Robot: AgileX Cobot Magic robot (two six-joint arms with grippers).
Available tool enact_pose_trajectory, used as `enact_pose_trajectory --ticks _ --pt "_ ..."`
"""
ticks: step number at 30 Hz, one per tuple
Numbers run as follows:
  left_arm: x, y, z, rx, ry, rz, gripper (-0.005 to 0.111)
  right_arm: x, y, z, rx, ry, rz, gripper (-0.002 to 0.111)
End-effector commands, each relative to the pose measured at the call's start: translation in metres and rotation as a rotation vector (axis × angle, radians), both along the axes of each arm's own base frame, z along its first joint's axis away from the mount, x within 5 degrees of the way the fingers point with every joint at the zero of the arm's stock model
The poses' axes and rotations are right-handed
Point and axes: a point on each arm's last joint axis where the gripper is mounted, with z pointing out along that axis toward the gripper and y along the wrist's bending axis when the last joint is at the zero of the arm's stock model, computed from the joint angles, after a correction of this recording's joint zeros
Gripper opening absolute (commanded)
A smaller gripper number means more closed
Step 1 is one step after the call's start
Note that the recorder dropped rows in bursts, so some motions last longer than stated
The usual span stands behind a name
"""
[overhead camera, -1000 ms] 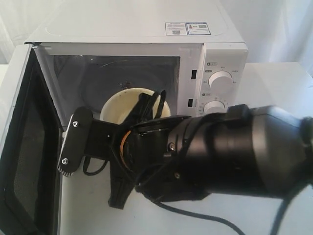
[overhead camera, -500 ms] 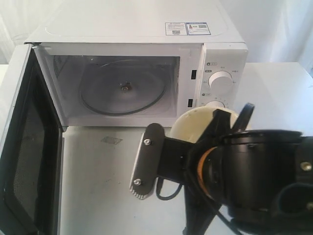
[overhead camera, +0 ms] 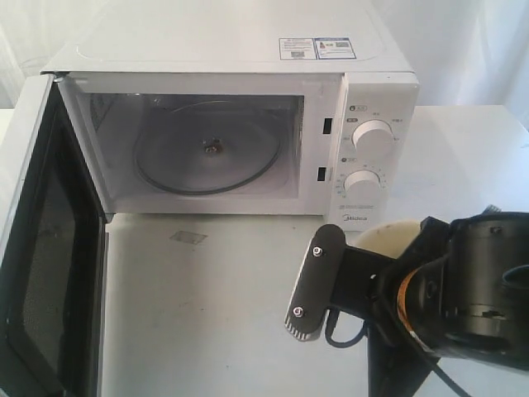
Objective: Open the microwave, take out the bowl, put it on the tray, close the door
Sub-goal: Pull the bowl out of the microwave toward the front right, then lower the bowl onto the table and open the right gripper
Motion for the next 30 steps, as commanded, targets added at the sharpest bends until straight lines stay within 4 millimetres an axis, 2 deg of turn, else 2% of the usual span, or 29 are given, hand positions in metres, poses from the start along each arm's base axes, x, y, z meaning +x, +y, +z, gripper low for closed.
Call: enact_pose_trajectory --ticks 1,4,11,19,25,30 --pt "0.0 0.0 -0.001 -0.008 0.001 0.002 0.0 0.002 -0.004 -0.006 0.052 -0.011 0.017 0.0" --pt "0.0 0.0 -0.001 -0.008 0.001 0.002 0.0 0.005 -0.007 -0.011 0.083 -0.021 0.023 0.0" --pt "0.0 0.0 -0.001 -0.008 0.001 0.002 0.0 0.012 -0.013 -0.023 0.024 0.002 0.043 0.0" --pt "0.0 0.0 -0.001 -0.008 0.001 0.002 0.0 0.016 -0.012 -0.047 -0.044 0.046 0.086 0.0" --pt "0.0 0.0 -0.001 -0.008 0.001 0.002 0.0 0.022 -0.015 -0.049 0.037 0.046 0.036 0.0" --pt "0.0 0.0 -0.001 -0.008 0.001 0.002 0.0 0.019 -0.016 -0.053 0.062 0.061 0.027 0.0"
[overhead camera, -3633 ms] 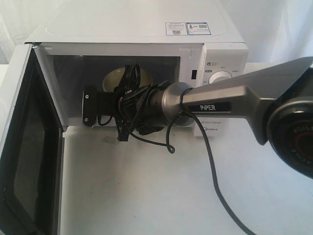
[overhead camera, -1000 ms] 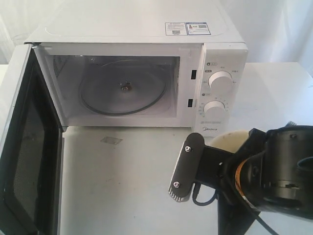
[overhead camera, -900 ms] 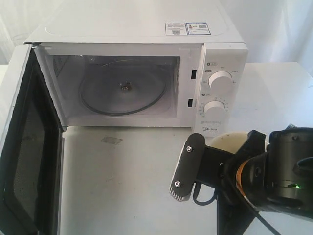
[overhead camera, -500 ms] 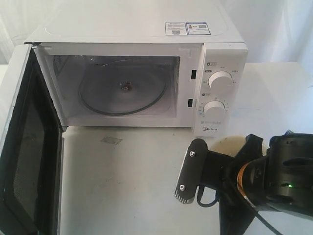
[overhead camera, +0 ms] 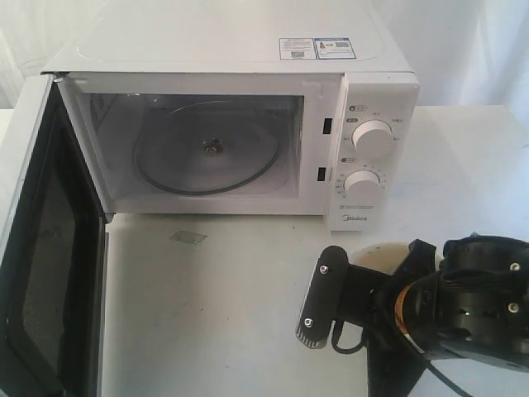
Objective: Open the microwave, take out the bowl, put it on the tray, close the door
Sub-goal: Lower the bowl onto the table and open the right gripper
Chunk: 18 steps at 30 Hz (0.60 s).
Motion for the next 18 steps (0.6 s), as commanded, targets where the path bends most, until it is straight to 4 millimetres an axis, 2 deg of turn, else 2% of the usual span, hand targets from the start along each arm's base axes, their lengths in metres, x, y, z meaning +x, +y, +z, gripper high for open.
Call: enact_pose_trajectory --ticks 1,9,18 --pt "-0.0002 -0.0001 -0.0011 -0.008 0.001 0.002 0.0 -0.0036 -0.0024 -0.0048 0.032 0.026 -0.035 0.0" --pt "-0.0002 -0.0001 -0.0011 -0.008 0.001 0.002 0.0 -0.0068 0.0018 -0.0093 0.123 0.023 -0.036 0.0" --pt "-0.0002 -0.0001 -0.0011 -0.008 0.001 0.002 0.0 -0.0088 -0.0053 -0.0147 0.12 0.039 -0.074 0.0"
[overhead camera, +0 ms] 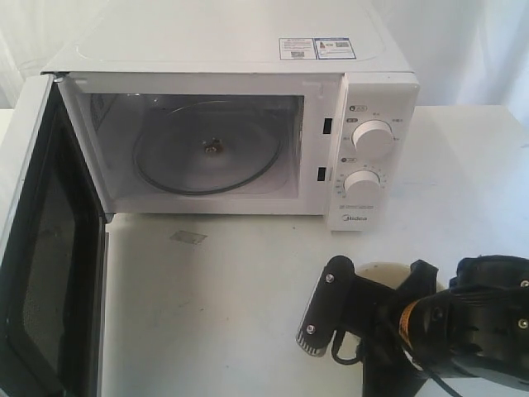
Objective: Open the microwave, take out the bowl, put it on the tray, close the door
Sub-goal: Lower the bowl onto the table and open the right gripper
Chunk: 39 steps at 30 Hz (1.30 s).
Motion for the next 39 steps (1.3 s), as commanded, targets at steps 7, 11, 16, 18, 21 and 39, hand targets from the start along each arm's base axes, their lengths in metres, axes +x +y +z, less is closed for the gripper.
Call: enact_pose_trajectory --ticks 7,11,16,18,21,39 --pt "0.0 0.0 -0.001 -0.008 0.001 0.002 0.0 0.0 -0.003 -0.002 0.011 0.004 -0.02 0.0" --pt "0.0 0.0 -0.001 -0.008 0.001 0.002 0.0 0.0 -0.004 -0.002 0.005 -0.001 -0.011 0.001" --pt "0.0 0.0 -0.001 -0.008 0.001 0.002 0.0 0.0 -0.003 -0.002 0.004 -0.006 -0.003 0.017" --pt "0.0 0.0 -0.001 -0.008 0.001 0.002 0.0 0.001 -0.003 -0.002 0.012 -0.01 0.0 0.022" --pt "0.0 0.0 -0.001 -0.008 0.001 0.002 0.0 0.001 -0.002 -0.002 0.018 -0.012 0.0 0.023" --pt "0.0 0.0 -0.001 -0.008 0.001 0.002 0.0 0.0 -0.002 0.042 0.152 -0.176 0.027 0.03"
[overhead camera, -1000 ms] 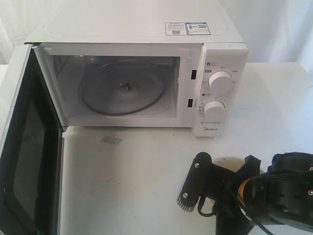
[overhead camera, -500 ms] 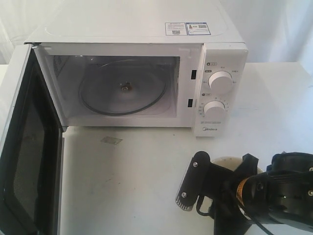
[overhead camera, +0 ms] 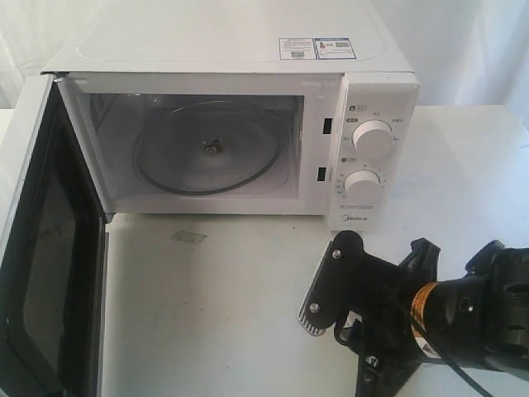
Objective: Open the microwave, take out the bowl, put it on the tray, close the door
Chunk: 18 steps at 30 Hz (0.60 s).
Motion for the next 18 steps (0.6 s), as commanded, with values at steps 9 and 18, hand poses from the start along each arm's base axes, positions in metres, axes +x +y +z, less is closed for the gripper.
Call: enact_pose_trajectory --ticks 9,18 --pt "0.0 0.0 -0.001 -0.008 0.001 0.002 0.0 -0.011 -0.016 0.108 0.244 -0.332 -0.043 0.03" --pt "0.0 0.0 -0.001 -0.008 0.001 0.002 0.0 -0.065 -0.051 0.167 0.802 -0.481 -0.149 0.013"
